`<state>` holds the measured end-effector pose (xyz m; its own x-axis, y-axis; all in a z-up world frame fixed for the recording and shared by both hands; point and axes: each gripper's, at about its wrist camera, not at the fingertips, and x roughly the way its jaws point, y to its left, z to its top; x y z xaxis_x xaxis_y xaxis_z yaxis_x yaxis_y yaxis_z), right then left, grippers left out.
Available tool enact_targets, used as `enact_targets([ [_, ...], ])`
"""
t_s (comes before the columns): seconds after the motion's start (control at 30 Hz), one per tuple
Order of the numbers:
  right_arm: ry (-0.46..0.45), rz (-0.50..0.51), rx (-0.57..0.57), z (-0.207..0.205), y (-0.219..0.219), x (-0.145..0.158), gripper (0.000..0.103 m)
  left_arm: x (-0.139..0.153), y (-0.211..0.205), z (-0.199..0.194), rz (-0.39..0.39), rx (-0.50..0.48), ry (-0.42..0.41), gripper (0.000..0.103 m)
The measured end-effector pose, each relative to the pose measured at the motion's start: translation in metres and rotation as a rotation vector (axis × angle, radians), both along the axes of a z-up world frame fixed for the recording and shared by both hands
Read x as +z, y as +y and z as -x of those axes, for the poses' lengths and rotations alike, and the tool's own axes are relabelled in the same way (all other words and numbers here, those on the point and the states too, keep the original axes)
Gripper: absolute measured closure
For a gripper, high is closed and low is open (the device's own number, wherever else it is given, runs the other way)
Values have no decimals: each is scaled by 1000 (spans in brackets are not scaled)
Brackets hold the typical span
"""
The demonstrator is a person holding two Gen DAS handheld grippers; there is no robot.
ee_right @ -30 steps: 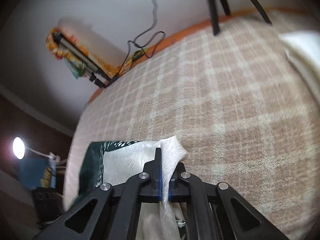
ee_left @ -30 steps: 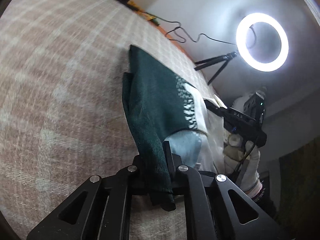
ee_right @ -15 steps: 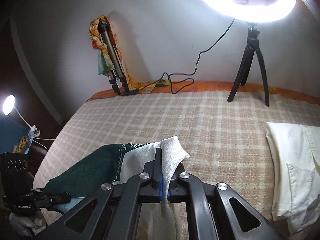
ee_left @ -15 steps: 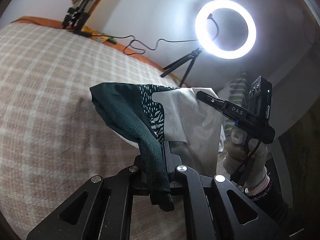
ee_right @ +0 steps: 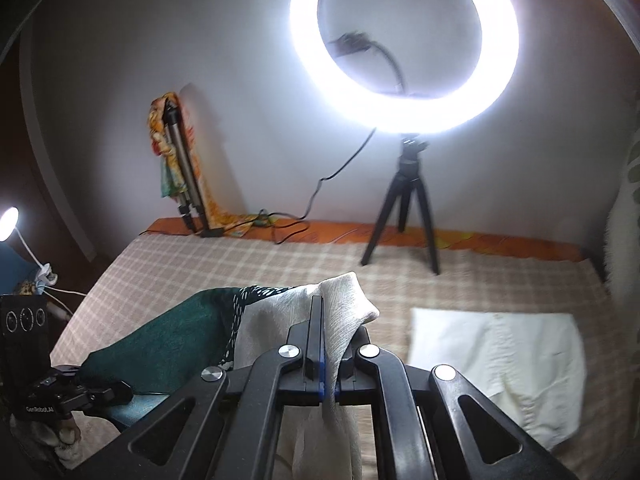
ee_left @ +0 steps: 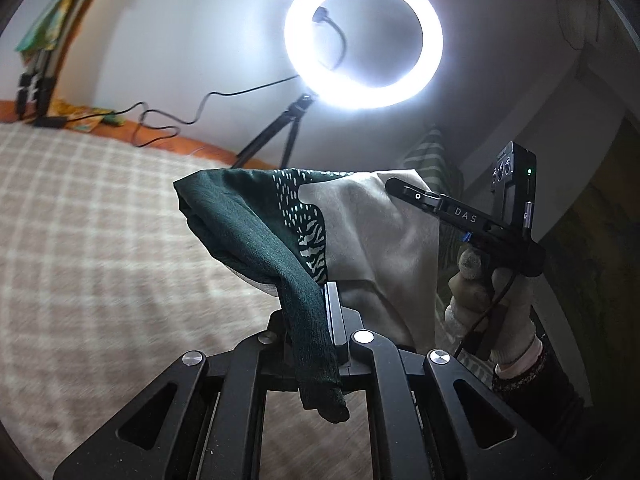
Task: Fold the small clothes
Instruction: 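Lift the green edge with the left gripper while the right gripper lifts the cream edge, then fold the lifted edge over the bundle with both grippers and release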
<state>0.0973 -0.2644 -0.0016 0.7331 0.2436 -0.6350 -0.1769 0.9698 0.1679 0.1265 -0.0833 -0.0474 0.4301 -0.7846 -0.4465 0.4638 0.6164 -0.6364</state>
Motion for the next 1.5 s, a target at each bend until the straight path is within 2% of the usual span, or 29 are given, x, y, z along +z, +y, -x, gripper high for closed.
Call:
enact_targets([
  [0.37, -24, 34, -108, -3, -95, 15, 103, 16, -90, -28, 36, -95, -47, 97],
  [0.73, -34, 53, -152, -20, -166, 3, 103, 7, -179, -53, 22, -163, -58, 97],
  [1.03, 8, -10, -141, -47, -217, -38, 103, -21, -222, -60, -45, -177, -53, 97],
  [1.37, 145, -110, -194, -69, -260, -106, 102, -60, -221, -54, -144, -174, 23, 97],
  [1.43, 169, -110, -203, -71, -264, -114, 96, -62, -217, -55, -158, -166, 36, 97],
  [1.5, 192, -86, -225, -73, -269, -118, 90, -65, -213, -55, -170, -167, 55, 90],
])
